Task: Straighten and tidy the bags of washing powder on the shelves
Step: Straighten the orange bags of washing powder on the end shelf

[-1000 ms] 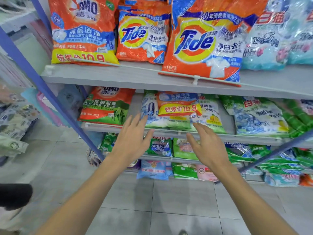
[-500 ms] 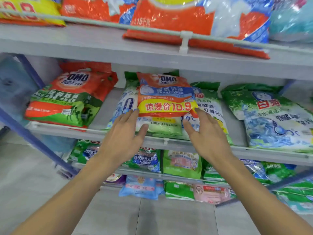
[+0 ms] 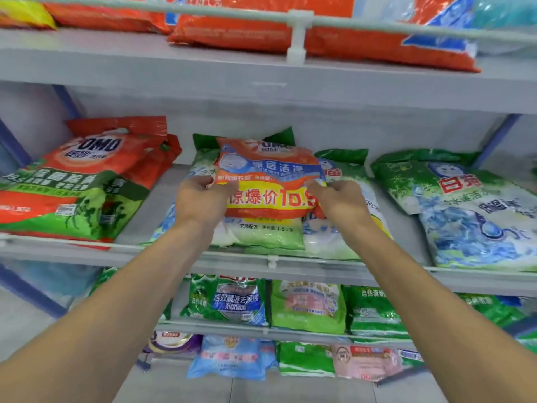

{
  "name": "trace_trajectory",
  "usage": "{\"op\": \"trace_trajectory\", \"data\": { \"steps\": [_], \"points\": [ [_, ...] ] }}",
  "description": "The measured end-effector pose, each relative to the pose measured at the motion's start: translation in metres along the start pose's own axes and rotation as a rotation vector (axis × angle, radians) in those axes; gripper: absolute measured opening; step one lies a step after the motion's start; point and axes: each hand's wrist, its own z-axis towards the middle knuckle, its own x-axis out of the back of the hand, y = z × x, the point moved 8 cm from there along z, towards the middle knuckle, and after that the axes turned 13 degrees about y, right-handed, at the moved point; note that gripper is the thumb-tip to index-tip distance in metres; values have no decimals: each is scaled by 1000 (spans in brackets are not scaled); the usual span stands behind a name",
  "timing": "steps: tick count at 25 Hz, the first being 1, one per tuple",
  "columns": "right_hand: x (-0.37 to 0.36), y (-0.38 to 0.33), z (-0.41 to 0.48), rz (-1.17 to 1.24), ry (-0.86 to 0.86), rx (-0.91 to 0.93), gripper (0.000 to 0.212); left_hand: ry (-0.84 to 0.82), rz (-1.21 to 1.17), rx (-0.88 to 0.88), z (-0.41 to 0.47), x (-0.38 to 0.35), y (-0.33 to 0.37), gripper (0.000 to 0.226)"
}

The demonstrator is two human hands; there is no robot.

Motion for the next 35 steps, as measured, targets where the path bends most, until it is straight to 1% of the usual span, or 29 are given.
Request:
{"op": "trace_trajectory", "data": {
  "steps": [1,3,4,6,7,8,10,11,13,14,16,17,18,20,21,23,24,25,27,30,33,35],
  "points": [
    [4,1,-7,19,-53,-9,32,-11,10,63,0,5,-3,22],
    [15,5,-21,23,-168,-39,17,-39,56,184,0,22,-13,48],
    [20,8,-30,19,-231,-65,11,-65,71,240,0,28,-21,48],
    [20,14,-46,35,-315,-99,21,-165,134,304,-10,31,-33,31],
    [18,17,-51,53,-325,-99,25,-223,189,304,-17,28,-35,29],
    [14,18,-57,83,-322,-92,27,-278,220,287,-21,22,-37,34],
    [10,19,-63,181,-306,-101,31,-333,213,254,-22,15,-36,49],
    [11,20,-64,227,-292,-130,33,-347,216,252,-23,14,-32,51],
    [13,24,-68,301,-312,-250,40,-396,233,306,-28,18,-29,44],
    [13,24,-74,329,-348,-318,41,-420,231,354,-35,21,-28,35],
    [13,24,-91,377,-416,-416,33,-469,211,447,-56,27,-28,16],
    [14,25,-100,390,-436,-449,30,-495,196,499,-69,32,-29,12],
    [16,28,-110,386,-447,-471,29,-517,168,538,-80,36,-33,17],
    [24,32,-129,358,-460,-494,30,-543,94,565,-101,48,-36,42],
    [29,34,-137,357,-464,-502,35,-538,56,555,-112,54,-35,49],
    [40,33,-154,377,-472,-512,43,-511,1,490,-127,70,-28,48],
    [44,28,-163,392,-487,-502,42,-489,-1,454,-132,79,-24,48],
    [48,22,-172,396,-503,-477,37,-462,6,424,-136,89,-19,51],
    [53,9,-189,390,-503,-442,28,-431,-16,394,-143,109,-9,60],
    [60,-14,-207,349,-461,-367,33,-396,-53,349,-159,138,16,68],
    [62,-39,-229,339,-466,-272,29,-310,-61,303,-179,166,38,67],
    [64,-63,-242,345,-473,-208,24,-224,-107,283,-189,186,56,58]
  ]
}}
